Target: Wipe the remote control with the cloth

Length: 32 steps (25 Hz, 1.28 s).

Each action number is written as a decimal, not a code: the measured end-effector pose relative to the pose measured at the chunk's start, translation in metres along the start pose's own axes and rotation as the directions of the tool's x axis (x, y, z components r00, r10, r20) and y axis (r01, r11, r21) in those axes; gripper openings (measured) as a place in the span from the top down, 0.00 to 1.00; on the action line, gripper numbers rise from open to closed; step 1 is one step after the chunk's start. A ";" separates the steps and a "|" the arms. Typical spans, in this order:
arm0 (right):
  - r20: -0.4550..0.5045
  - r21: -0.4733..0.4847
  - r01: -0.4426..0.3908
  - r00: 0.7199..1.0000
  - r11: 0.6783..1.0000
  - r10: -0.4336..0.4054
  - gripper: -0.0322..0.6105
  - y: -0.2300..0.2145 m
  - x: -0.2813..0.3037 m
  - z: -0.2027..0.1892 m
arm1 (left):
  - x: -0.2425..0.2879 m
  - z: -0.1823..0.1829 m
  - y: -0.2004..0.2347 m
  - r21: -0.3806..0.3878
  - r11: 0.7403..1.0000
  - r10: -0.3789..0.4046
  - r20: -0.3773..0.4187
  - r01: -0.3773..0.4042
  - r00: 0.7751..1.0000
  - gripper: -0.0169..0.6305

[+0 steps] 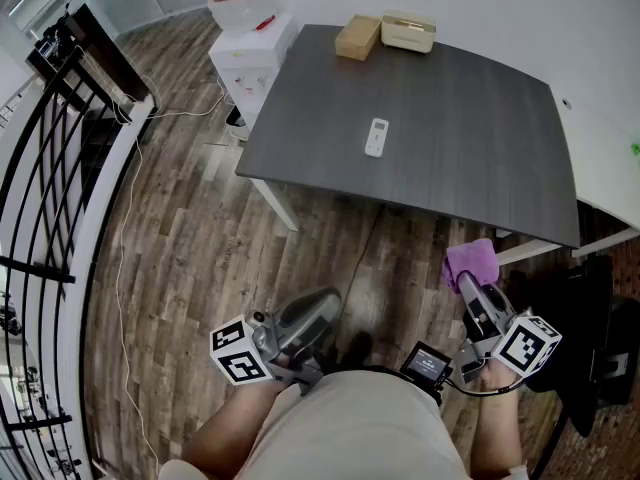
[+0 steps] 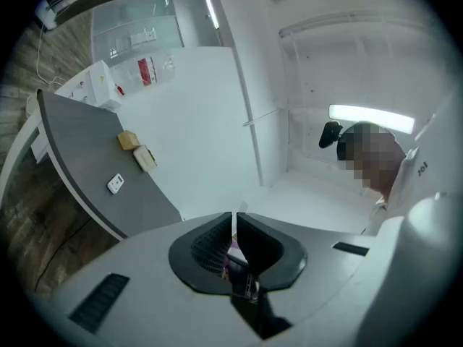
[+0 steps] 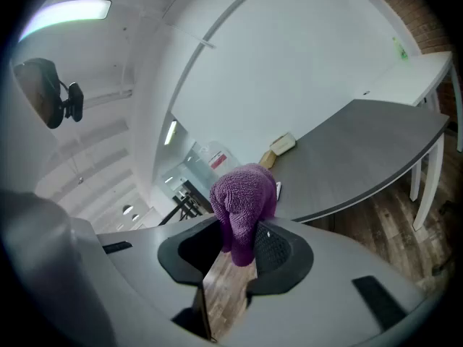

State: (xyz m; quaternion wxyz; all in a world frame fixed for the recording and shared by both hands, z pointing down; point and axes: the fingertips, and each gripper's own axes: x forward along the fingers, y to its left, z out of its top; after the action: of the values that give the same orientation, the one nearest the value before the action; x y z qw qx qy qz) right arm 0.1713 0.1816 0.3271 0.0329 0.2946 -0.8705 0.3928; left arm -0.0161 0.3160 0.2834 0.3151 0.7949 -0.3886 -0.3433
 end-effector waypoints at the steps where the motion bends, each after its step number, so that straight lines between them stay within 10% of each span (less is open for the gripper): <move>1: -0.004 0.000 0.001 1.000 1.000 -0.001 0.78 -0.002 -0.001 0.000 | 0.002 -0.001 0.001 0.005 1.000 0.009 0.002 -0.009 1.000 0.97; 10: -0.016 0.020 0.008 1.000 1.000 -0.008 0.78 -0.021 -0.002 0.004 | 0.014 -0.003 0.029 0.072 0.986 0.149 -0.020 -0.148 0.989 0.96; 32: 0.009 0.064 0.179 0.984 0.982 -0.180 0.78 -0.045 0.149 0.070 | 0.107 0.090 0.193 0.051 0.989 0.149 -0.280 -0.140 0.948 0.79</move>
State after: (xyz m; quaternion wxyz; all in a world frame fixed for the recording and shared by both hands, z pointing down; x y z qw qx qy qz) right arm 0.0851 0.0359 0.3519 0.0524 0.3755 -0.8279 0.4134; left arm -0.1148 0.1095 0.3484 0.3793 0.8099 -0.4021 -0.1961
